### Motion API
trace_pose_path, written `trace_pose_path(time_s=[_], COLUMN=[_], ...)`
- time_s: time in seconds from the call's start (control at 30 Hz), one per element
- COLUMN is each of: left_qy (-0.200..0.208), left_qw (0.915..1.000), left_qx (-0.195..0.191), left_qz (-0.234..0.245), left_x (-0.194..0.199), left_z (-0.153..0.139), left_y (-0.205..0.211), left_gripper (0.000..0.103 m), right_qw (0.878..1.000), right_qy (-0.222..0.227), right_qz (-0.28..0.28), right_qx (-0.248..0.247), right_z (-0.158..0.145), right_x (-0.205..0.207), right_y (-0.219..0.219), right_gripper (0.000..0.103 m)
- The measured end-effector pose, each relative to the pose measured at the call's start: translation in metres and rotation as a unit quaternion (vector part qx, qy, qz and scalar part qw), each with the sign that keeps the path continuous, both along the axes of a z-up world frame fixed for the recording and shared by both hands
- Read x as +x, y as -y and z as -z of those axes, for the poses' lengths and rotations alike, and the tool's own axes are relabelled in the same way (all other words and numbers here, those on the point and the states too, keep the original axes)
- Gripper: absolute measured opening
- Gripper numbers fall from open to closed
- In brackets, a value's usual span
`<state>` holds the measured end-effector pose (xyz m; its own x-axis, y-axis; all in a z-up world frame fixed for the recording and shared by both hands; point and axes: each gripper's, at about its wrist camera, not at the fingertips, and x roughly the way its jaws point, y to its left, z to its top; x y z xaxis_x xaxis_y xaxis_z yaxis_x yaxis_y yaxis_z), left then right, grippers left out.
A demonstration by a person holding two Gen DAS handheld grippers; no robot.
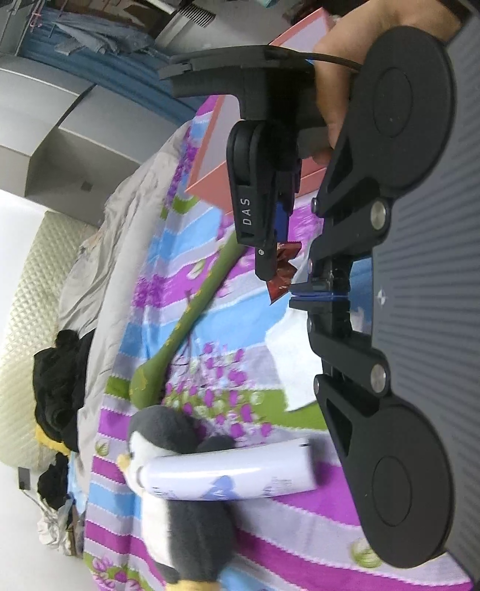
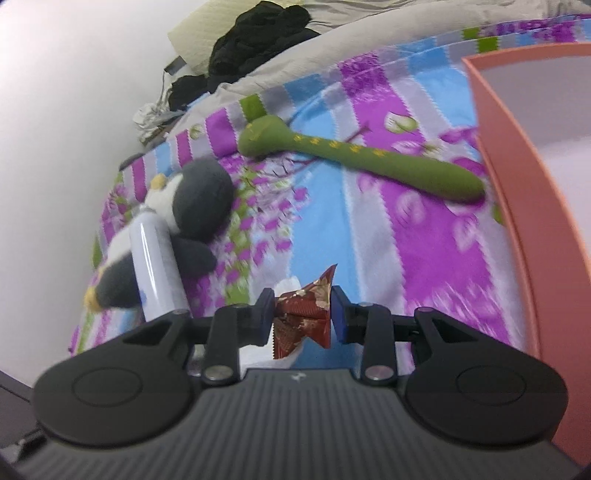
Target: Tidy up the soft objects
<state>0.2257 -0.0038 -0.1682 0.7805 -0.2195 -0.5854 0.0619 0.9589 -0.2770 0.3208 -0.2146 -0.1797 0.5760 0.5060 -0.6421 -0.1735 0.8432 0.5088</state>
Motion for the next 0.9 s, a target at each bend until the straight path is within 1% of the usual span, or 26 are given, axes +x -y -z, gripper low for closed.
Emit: trace_pose_path(time_s=[0.07,0.1,0.17,0.27,0.33,0.4,0.47,0.5,0.57,0.6,0.63,0.7,0.77,0.83,0.9], left_qy=[-0.010,-0.015,-0.020,-0.035,-0.043,-0.052,-0.062,-0.068,-0.073,-0.076,-0.077,-0.068,-0.067,-0.072,-0.070], left_qw=[0.9999,0.9999,0.9989,0.9973,0.9958,0.9954,0.9959,0.9955,0.9949,0.9946,0.9944,0.9947,0.9943,0.9939,0.9937], left_qx=[-0.002,0.000,0.037,0.050,0.068,0.069,0.054,0.054,0.059,0.061,0.063,0.069,0.079,0.083,0.088], left_qz=[0.003,-0.002,-0.022,-0.041,-0.045,-0.041,-0.038,-0.039,-0.036,-0.035,-0.036,-0.033,-0.026,-0.015,-0.007], left_x=[-0.013,-0.016,-0.019,-0.010,-0.004,0.002,0.006,0.009,0.014,0.017,0.019,0.022,0.026,0.031,0.034], left_z=[0.005,0.008,0.018,0.042,0.057,0.069,0.078,0.081,0.088,0.091,0.093,0.095,0.097,0.101,0.103], left_y=[0.001,0.000,0.002,-0.005,-0.007,-0.011,-0.018,-0.019,-0.019,-0.019,-0.018,-0.015,-0.012,-0.009,-0.007], left_gripper=[0.001,0.001,0.001,0.001,0.001,0.002,0.008,0.016,0.053,0.058,0.062,0.063,0.064,0.068,0.069], right_qw=[1.000,1.000,0.999,0.998,0.997,0.996,0.995,0.994,0.993,0.992,0.992,0.990,0.990,0.990,0.990], right_qy=[-0.002,0.000,0.000,0.006,0.014,0.016,0.023,0.026,0.029,0.030,0.031,0.030,0.027,0.029,0.029], right_qz=[0.003,0.003,0.002,0.000,0.000,0.005,0.012,0.014,0.014,0.012,0.011,0.003,-0.002,-0.003,-0.003], right_qx=[-0.011,-0.019,-0.035,-0.060,-0.076,-0.087,-0.100,-0.106,-0.114,-0.119,-0.124,-0.135,-0.141,-0.141,-0.136], right_z=[0.003,0.004,0.008,0.013,0.015,0.016,0.015,0.015,0.015,0.017,0.018,0.023,0.029,0.032,0.033], right_x=[-0.015,-0.023,-0.037,-0.053,-0.063,-0.070,-0.076,-0.077,-0.082,-0.083,-0.085,-0.087,-0.088,-0.088,-0.088], right_y=[0.002,0.003,0.002,-0.003,-0.004,-0.002,0.002,0.003,0.005,0.005,0.004,0.002,0.000,0.000,0.002], right_gripper=[0.035,0.035,0.036,0.036,0.036,0.036,0.036,0.035,0.035,0.035,0.035,0.035,0.035,0.035,0.035])
